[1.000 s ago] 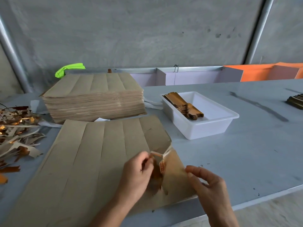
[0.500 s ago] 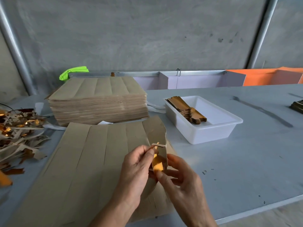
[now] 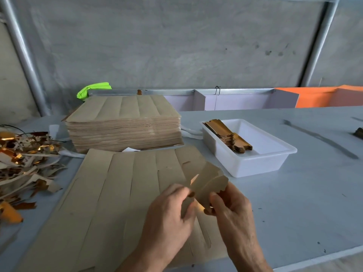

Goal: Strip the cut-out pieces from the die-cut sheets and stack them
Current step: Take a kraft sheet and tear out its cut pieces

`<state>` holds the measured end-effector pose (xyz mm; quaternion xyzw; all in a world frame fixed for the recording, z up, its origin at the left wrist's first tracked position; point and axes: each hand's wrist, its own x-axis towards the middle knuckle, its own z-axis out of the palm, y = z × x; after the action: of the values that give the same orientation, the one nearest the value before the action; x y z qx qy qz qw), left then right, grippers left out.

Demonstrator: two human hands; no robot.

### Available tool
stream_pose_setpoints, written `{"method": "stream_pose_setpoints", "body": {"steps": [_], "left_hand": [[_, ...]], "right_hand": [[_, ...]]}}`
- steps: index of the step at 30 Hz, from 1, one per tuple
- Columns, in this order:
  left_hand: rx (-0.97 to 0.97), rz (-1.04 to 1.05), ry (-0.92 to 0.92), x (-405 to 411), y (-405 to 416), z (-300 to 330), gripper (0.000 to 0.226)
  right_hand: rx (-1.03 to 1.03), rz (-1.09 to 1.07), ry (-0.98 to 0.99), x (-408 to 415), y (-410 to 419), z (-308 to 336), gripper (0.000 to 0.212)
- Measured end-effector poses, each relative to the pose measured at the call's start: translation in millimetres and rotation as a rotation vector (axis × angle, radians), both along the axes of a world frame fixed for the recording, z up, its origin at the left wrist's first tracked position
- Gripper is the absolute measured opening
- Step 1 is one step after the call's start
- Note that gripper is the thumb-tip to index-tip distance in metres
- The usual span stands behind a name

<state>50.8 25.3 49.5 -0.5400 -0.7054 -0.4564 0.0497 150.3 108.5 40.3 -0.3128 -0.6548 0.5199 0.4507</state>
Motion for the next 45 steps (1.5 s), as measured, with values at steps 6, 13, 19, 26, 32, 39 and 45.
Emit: {"method": "stream_pose_setpoints", "body": {"steps": [6,13,19,26,32,39,45], "left_hand": [[-0.034,0.059,-0.141,-4,12,8,0.029],[-0.104,0.001,0.013,24,9,-12,0.025],[-0.163,-0.002,0.143,31,21,-10,0.015],[-0.241,0.176,0.252,10,48,10,0.015],[-0.054,0.175,-0.448,-37,41,21,0.035],[0.076,0.065,-1.049,-49,24,26,0.028],[0.044,0.013,-0.745,-46,22,27,0.009]], "right_hand": [[0.053,-0.064,-0.060,8,3,-2,0.029],[0.103,-0.187,-0.208,18,2,-11,0.030],[0.065,-0.284,-0.237,20,10,-21,0.025],[0.003,-0.214,-0.283,21,21,-22,0.036],[0.020,-0.197,-0.458,36,30,-31,0.037],[-0.014,-0.127,-0.535,10,46,-25,0.026],[-0.027,-0.036,-0.486,-9,50,-8,0.024]]}}
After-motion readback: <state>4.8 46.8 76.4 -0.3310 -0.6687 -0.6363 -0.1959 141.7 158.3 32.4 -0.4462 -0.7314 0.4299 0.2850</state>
